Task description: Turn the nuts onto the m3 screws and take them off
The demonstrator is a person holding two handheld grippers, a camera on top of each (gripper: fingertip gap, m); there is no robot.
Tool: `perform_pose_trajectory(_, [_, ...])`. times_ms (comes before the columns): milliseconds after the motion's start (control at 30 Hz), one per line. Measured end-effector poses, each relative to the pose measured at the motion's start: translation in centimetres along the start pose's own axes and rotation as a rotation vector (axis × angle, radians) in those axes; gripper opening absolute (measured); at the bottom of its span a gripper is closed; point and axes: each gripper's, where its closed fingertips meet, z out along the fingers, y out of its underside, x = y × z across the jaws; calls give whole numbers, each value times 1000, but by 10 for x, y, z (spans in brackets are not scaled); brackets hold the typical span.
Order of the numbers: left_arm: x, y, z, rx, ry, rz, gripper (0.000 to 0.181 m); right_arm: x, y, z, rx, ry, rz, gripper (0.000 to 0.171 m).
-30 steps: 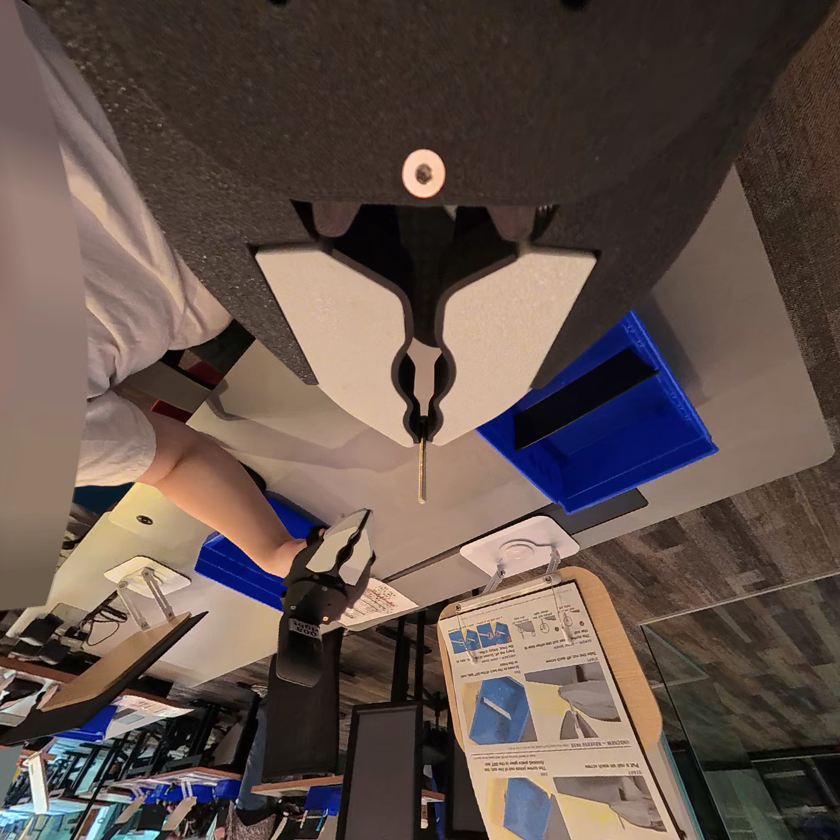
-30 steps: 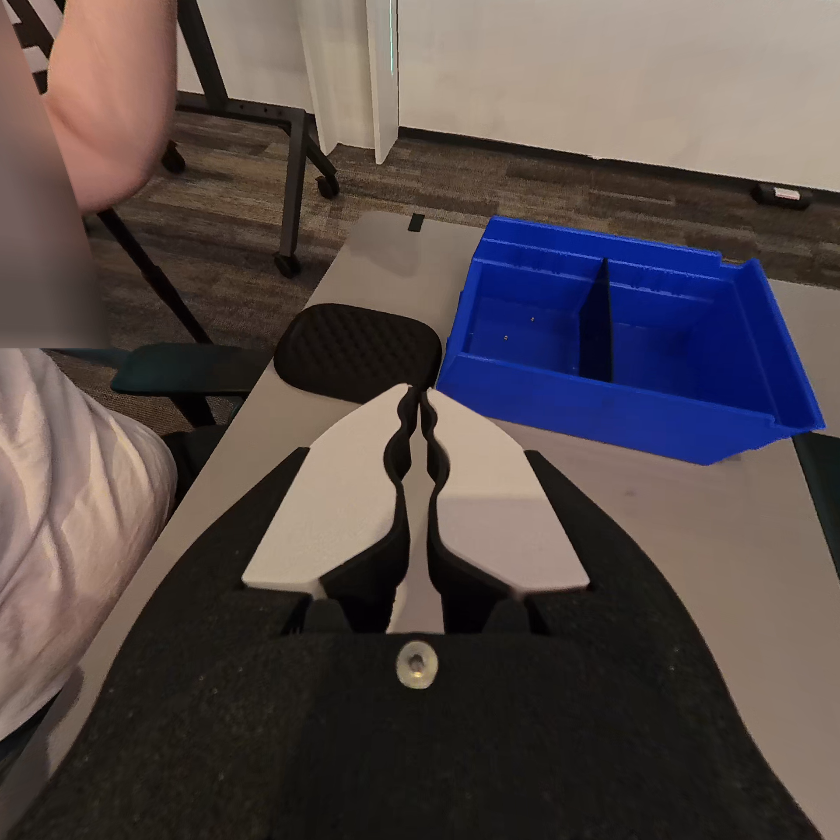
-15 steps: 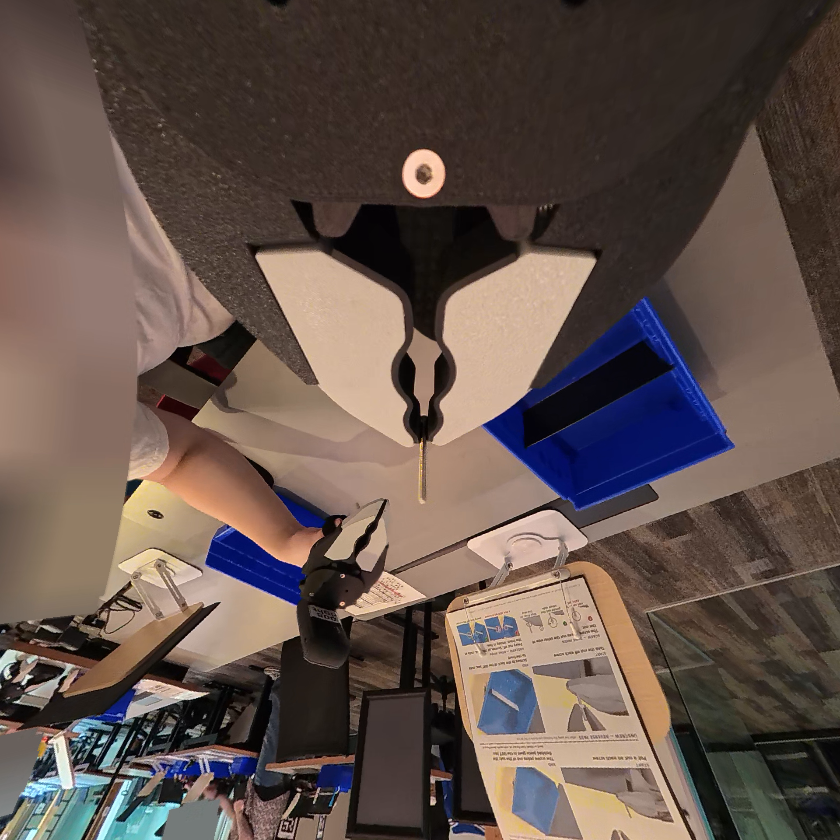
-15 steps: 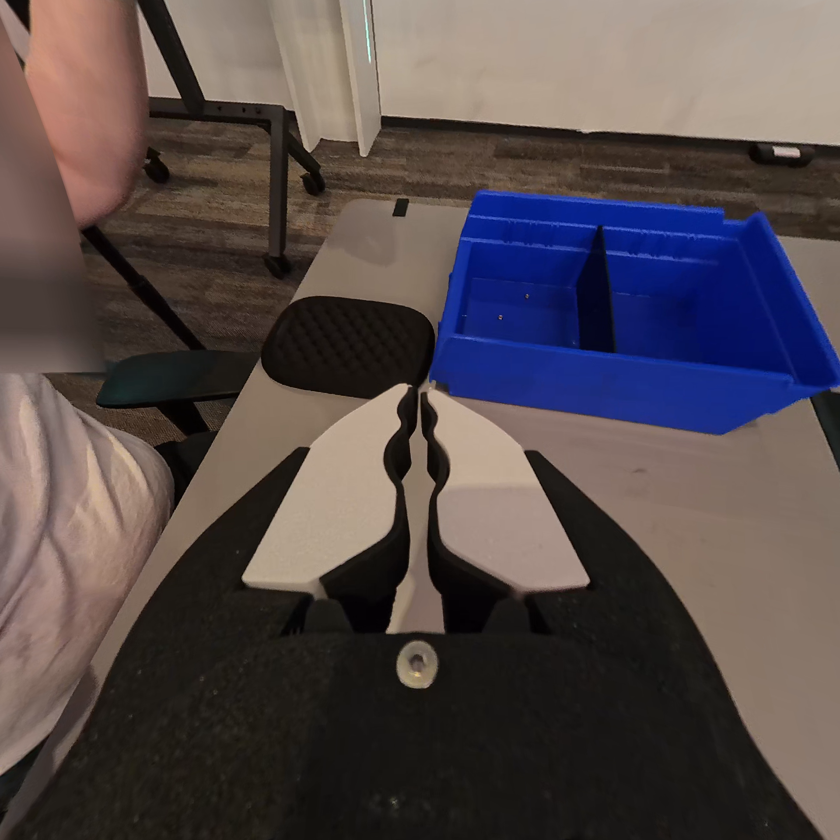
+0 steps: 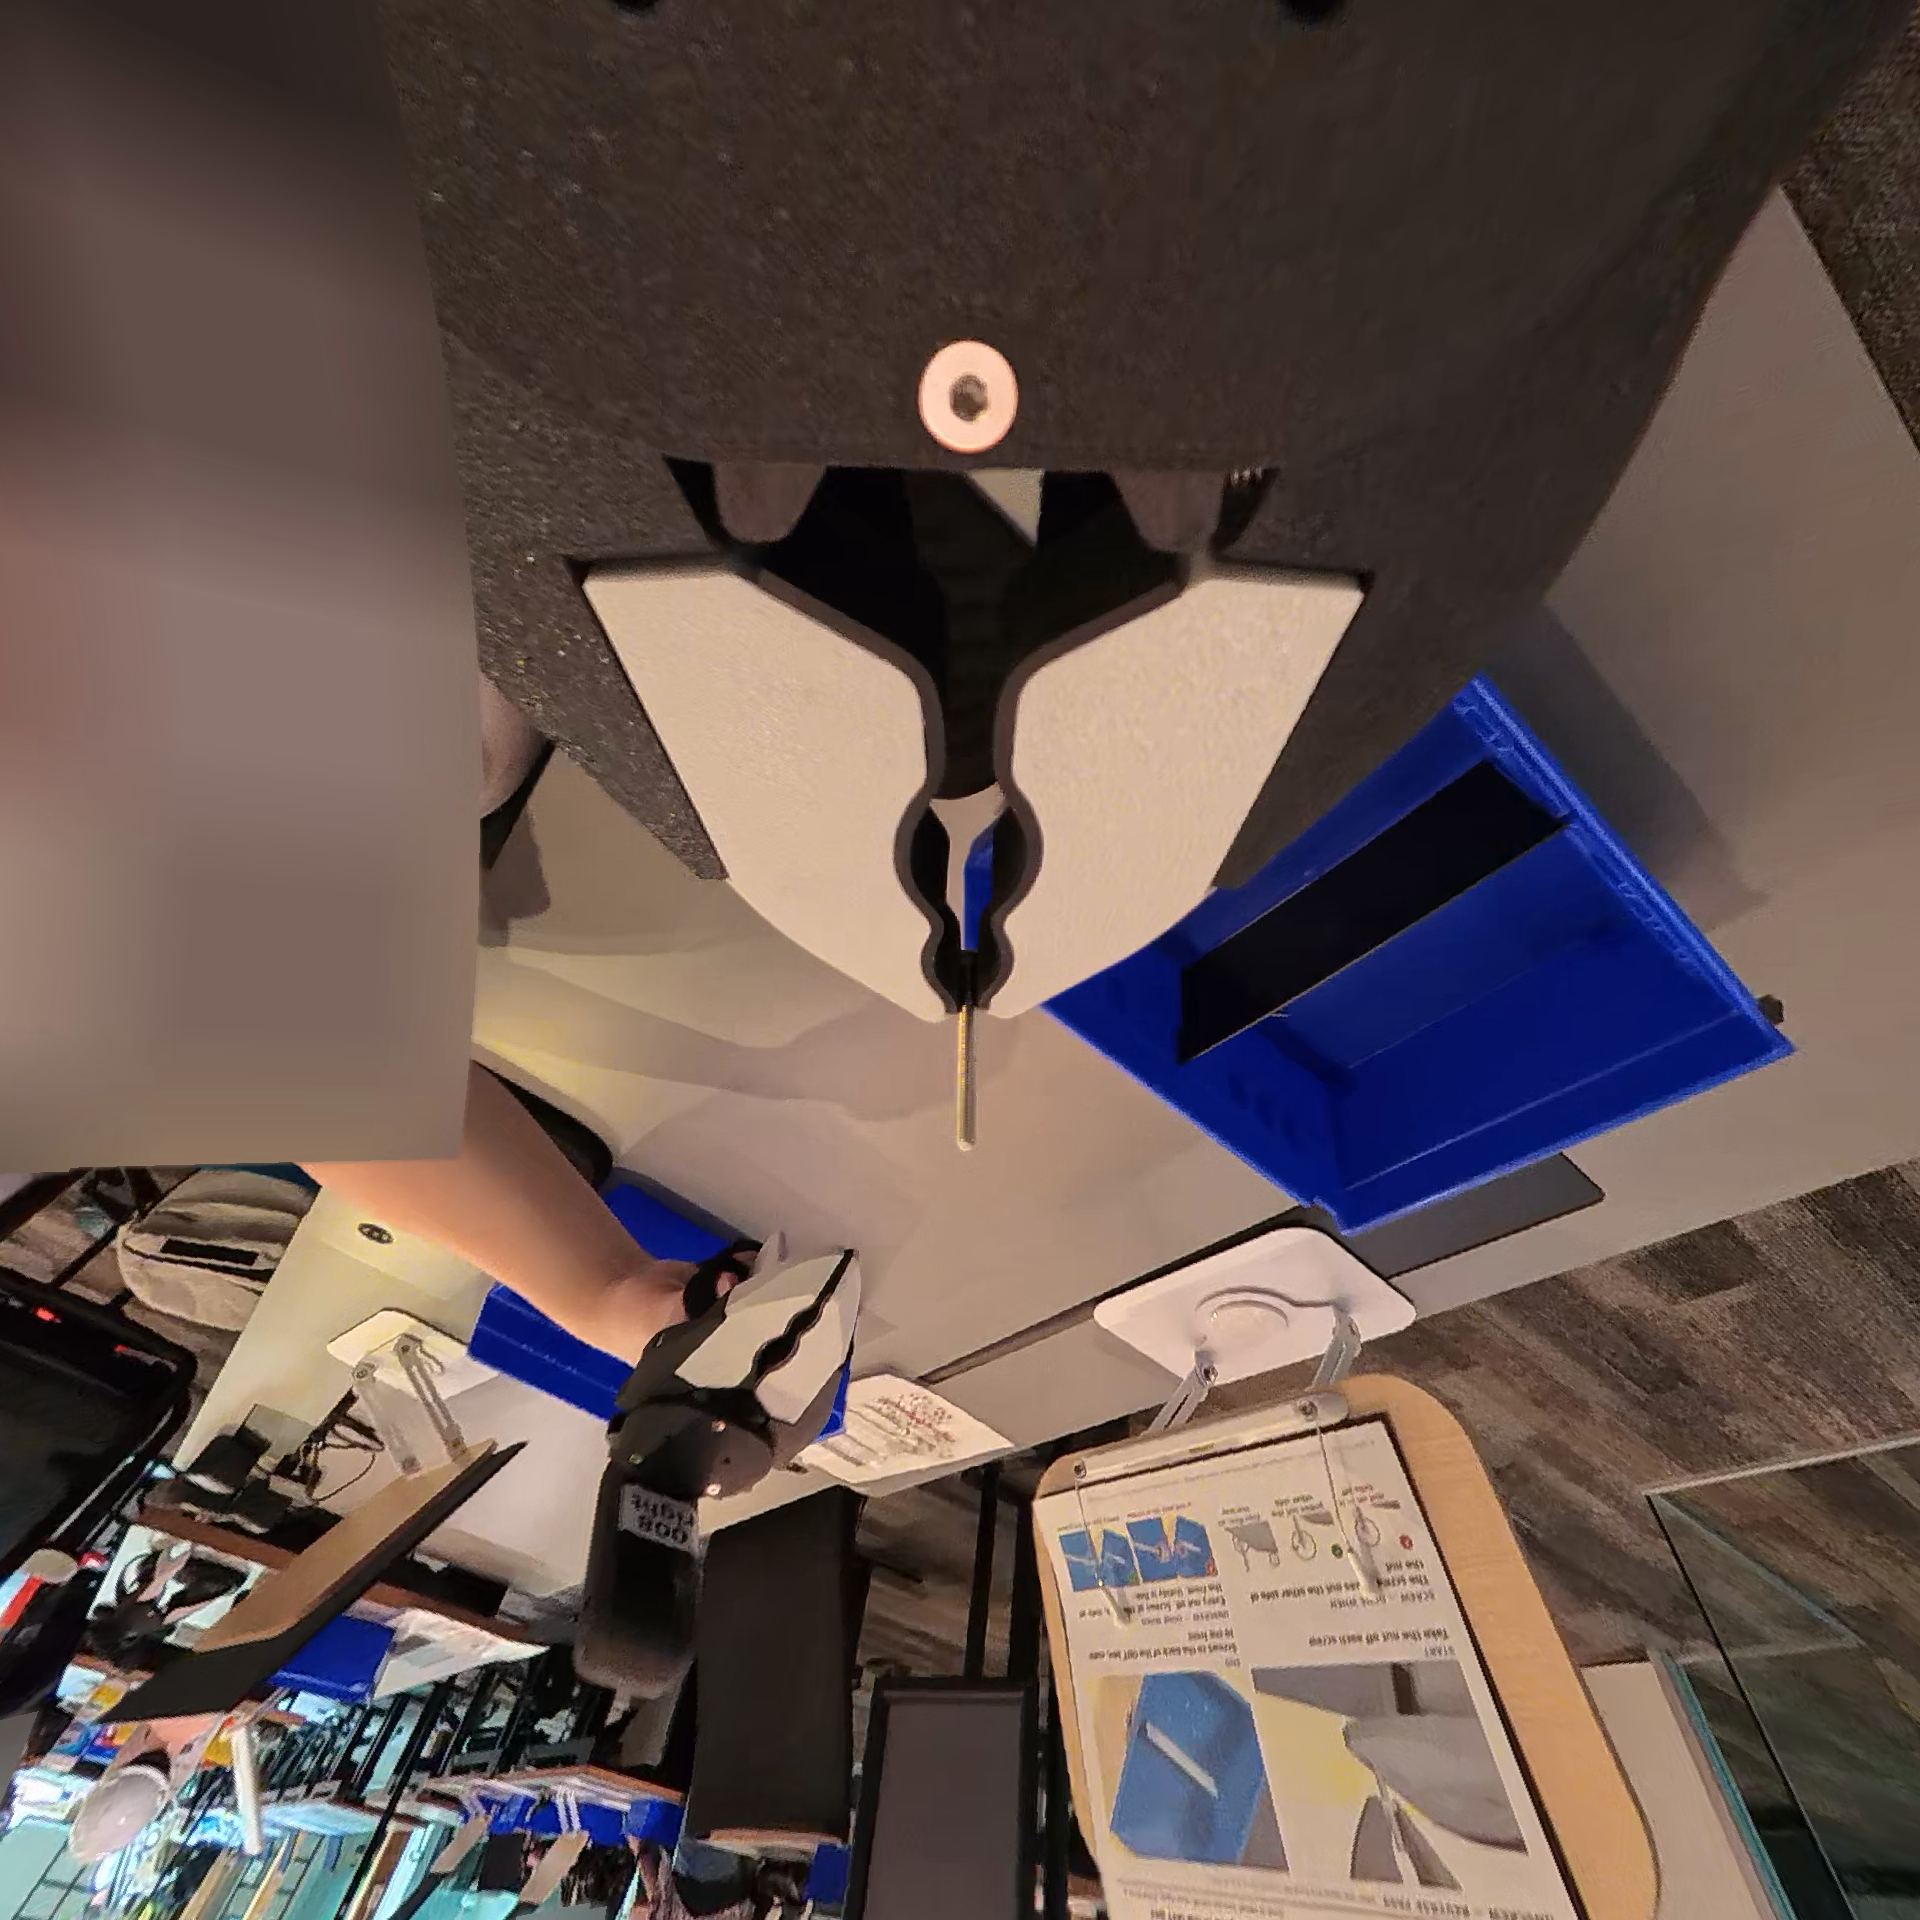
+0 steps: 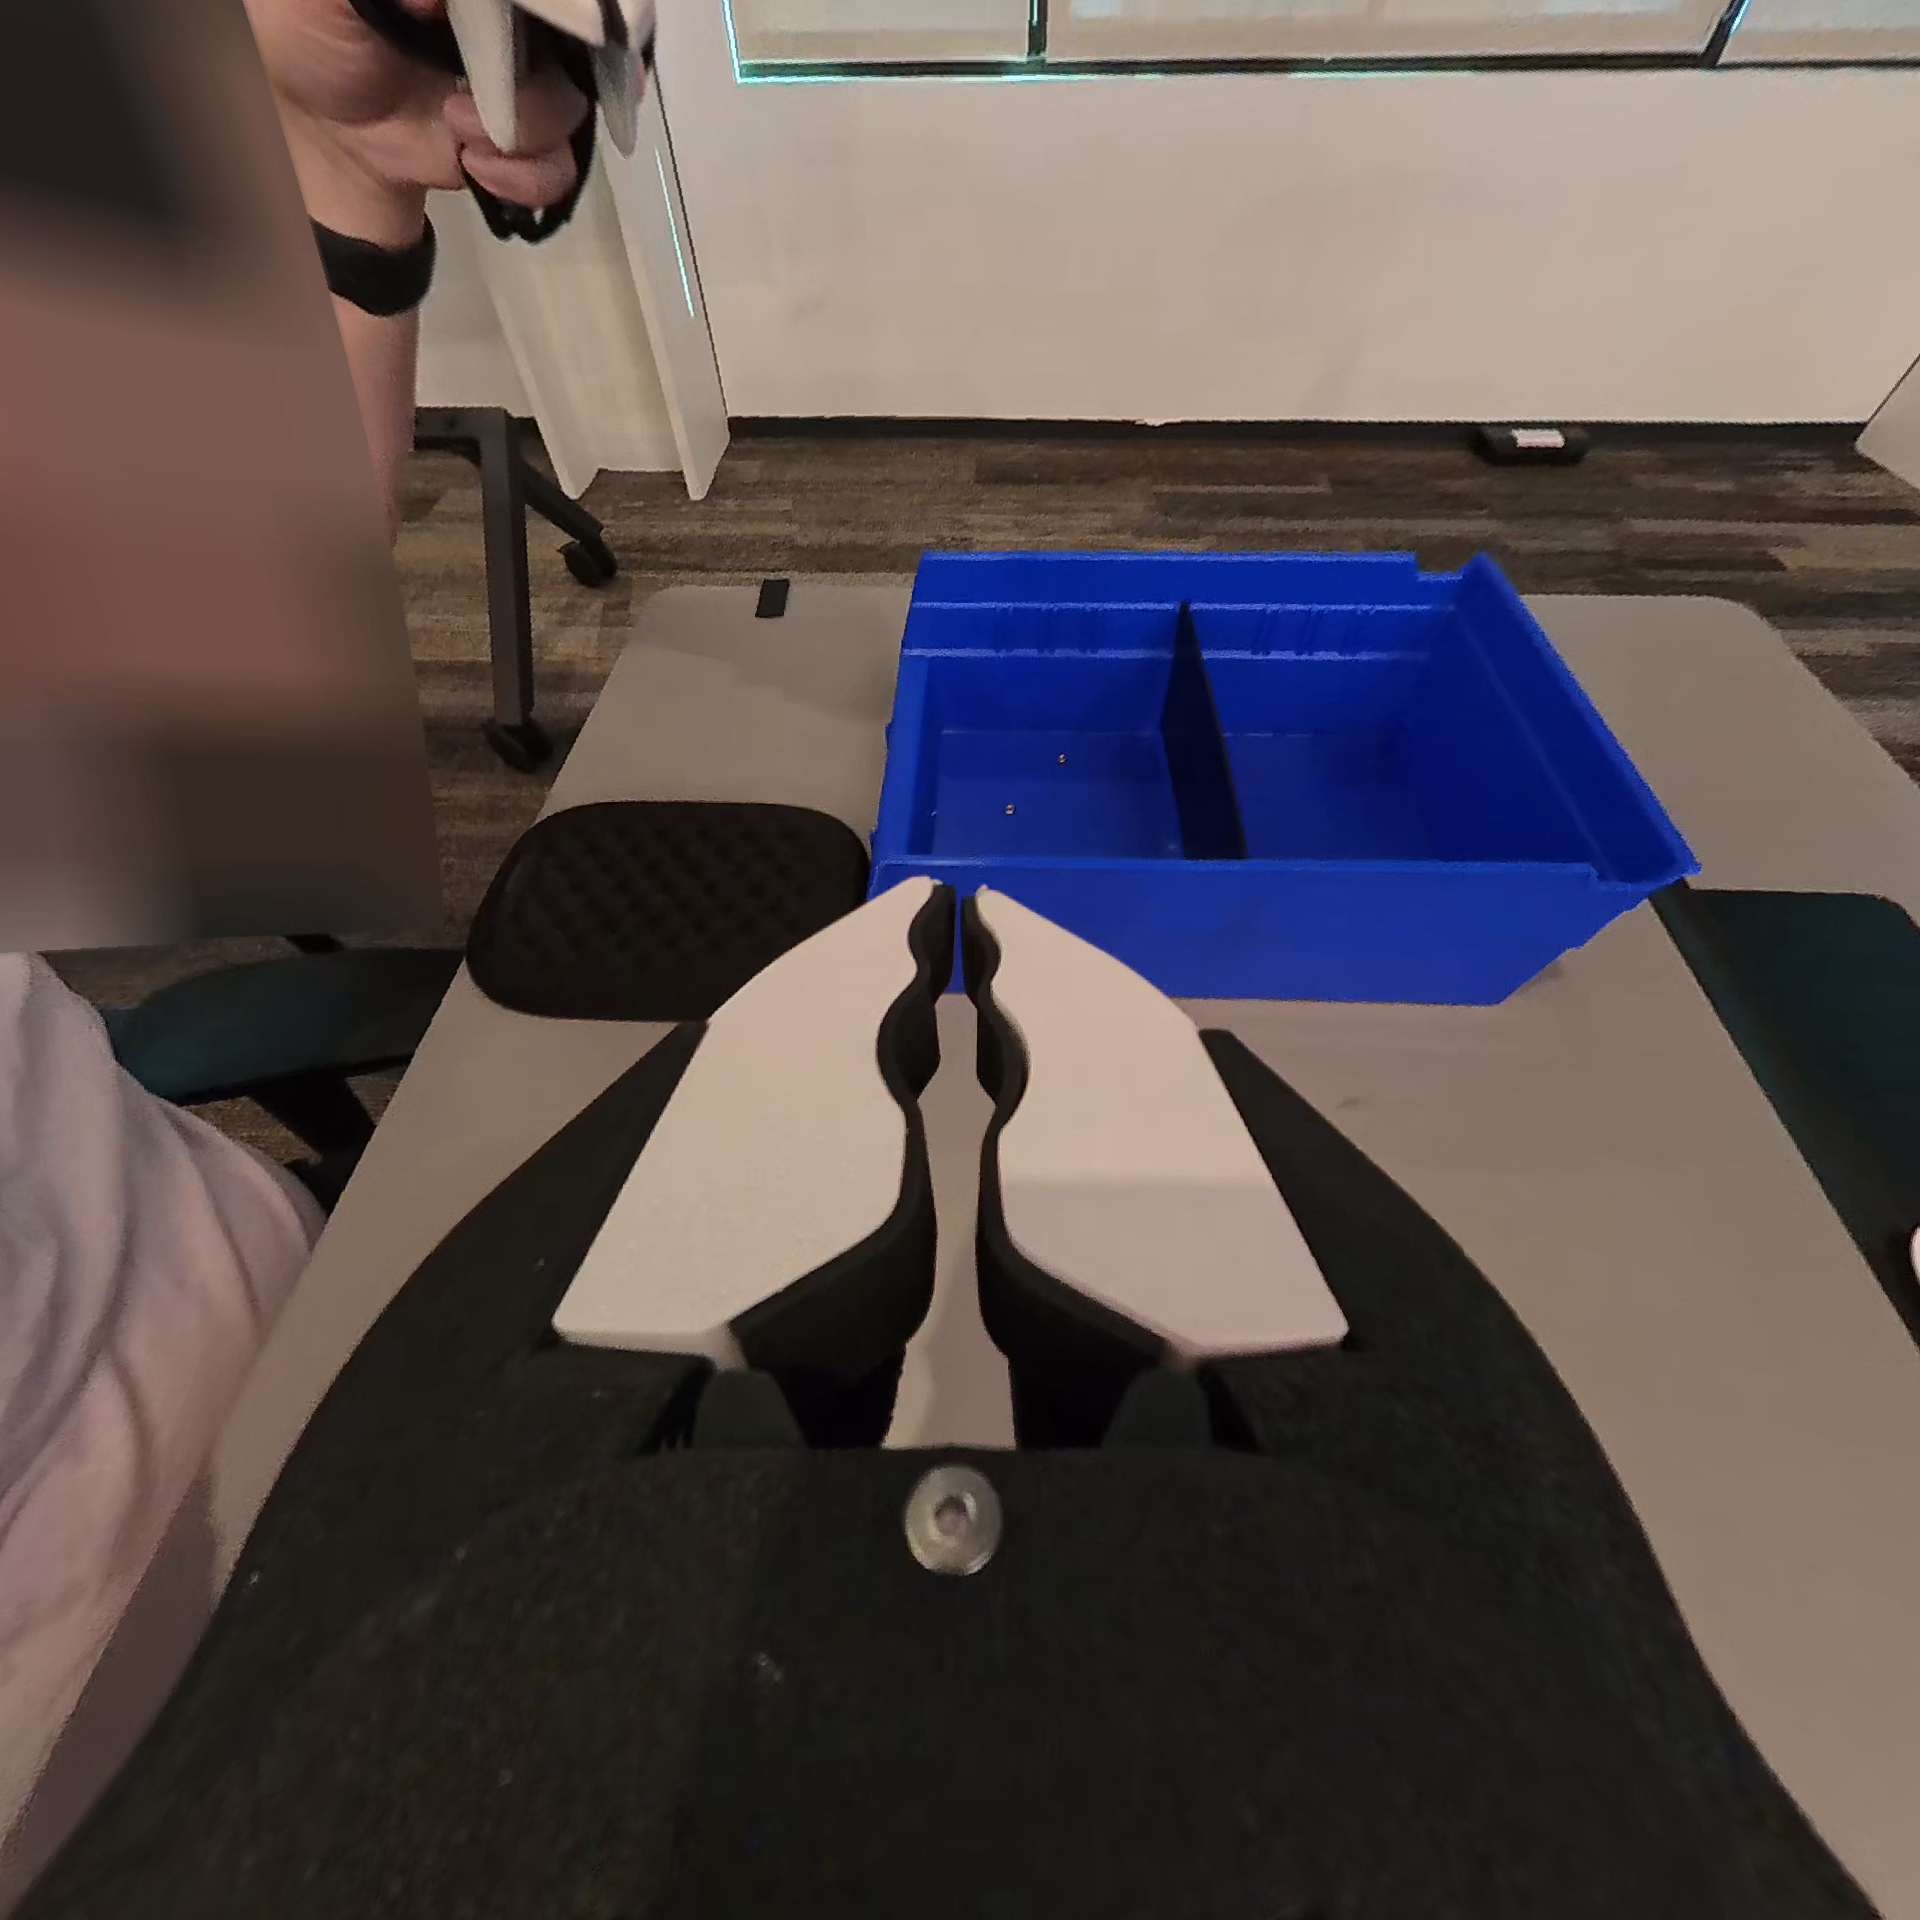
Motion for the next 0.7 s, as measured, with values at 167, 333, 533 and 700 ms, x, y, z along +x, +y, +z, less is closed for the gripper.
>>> perform_pose_trajectory(167, [-8,6,12,-19,18,-9,3,4,2,7,41,-4,29,1])
perform_pose_trajectory(333, [-4,7,27,-43,23,17,3,6,19,2,19,12,56,1])
perform_pose_trajectory(533, [-1,21,66,-166,38,-18,2,8,30,-20,-17,71,80,1])
perform_pose_trajectory(700, [27,41,130,-337,67,-47,2,1,45,-50,-88,144,64,1])
